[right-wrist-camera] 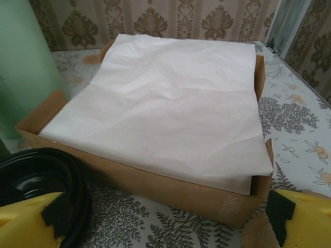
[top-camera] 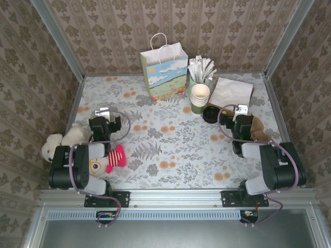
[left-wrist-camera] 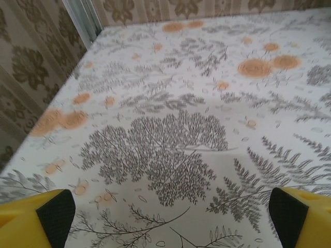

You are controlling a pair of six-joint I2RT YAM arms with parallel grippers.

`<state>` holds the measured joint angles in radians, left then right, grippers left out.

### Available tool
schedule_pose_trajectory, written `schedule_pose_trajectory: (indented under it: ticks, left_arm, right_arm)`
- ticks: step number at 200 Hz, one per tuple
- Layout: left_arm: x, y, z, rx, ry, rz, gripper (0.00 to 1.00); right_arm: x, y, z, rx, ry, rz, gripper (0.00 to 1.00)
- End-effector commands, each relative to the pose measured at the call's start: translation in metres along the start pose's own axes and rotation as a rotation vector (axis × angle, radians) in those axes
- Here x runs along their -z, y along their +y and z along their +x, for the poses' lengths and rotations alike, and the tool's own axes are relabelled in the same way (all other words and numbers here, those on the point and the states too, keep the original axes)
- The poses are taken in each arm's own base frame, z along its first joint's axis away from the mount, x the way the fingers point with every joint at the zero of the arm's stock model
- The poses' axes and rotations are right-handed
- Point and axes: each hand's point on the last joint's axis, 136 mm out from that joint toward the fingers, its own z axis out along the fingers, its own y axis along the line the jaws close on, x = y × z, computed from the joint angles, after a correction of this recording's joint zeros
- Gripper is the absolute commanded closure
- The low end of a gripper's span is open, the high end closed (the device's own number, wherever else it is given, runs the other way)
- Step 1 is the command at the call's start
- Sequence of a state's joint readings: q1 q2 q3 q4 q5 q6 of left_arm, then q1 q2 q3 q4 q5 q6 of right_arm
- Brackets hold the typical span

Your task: Pack the takeout coffee

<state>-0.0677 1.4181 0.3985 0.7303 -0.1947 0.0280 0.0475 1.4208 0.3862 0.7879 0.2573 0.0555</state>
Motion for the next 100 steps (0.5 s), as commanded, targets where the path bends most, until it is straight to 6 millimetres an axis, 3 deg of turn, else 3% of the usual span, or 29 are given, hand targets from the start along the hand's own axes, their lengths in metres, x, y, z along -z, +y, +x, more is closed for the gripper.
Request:
schedule_pose_trajectory:
  ticks: [1, 36, 71, 100]
  left_arm:
    - [0.021, 0.009, -0.043, -0.033, -0.071, -0.106, 0.00]
    - [0.070, 0.012, -0.103, 0.167, -0.043, -0.245, 0.00]
    - [0.104, -0.026, -0.149, 0.431, 0.059, -0.084, 0.00]
    - [0.107, -0.067, -0.176, 0.536, 0.187, 0.099, 0.00]
  right_arm:
    - [0.017, -0.002, -0.032, -0.029, -0.025, -0.007, 0.00]
    - [0.049, 0.000, -0.075, -0.136, -0.002, -0.053, 0.00]
    - [0.080, 0.007, -0.099, -0.309, 0.094, -0.117, 0.00]
    - [0.096, 0.014, -0.097, -0.466, 0.244, -0.130, 0.00]
